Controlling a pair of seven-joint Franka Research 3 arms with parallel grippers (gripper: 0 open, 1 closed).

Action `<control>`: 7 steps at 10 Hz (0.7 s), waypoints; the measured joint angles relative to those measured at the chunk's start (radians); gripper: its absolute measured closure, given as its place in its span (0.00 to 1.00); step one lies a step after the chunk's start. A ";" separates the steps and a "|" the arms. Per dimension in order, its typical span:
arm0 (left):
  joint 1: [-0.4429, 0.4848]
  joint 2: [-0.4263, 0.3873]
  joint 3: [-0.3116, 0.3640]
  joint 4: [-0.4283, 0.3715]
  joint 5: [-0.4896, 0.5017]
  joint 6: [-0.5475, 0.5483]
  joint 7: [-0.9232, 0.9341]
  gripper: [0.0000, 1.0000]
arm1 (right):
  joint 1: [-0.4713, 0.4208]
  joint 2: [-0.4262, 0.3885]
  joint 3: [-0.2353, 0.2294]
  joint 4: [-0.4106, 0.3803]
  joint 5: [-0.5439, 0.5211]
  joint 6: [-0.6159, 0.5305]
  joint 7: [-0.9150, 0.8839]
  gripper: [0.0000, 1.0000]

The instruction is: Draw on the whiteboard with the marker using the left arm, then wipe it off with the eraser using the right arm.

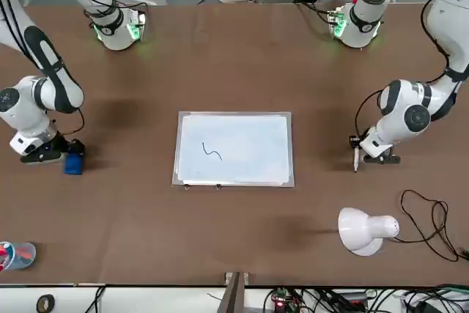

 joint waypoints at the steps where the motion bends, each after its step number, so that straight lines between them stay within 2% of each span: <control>1: 0.000 0.001 0.000 0.003 0.000 0.000 -0.001 0.48 | 0.000 0.000 0.001 -0.001 0.000 0.002 0.001 0.00; 2: -0.001 0.002 0.000 0.007 0.000 0.000 -0.001 0.35 | 0.000 0.000 0.001 -0.002 0.000 0.003 0.001 0.00; 5: -0.002 0.002 0.000 0.026 0.000 -0.013 -0.001 0.08 | 0.000 0.002 0.002 -0.004 0.000 0.009 0.001 0.00; 6: -0.002 0.002 0.000 0.038 0.000 -0.035 -0.001 0.02 | 0.000 0.005 0.002 -0.005 0.000 0.015 0.001 0.00; 7: -0.002 0.002 -0.001 0.058 0.000 -0.068 -0.002 0.01 | 0.000 0.009 0.002 -0.006 0.000 0.022 0.001 0.00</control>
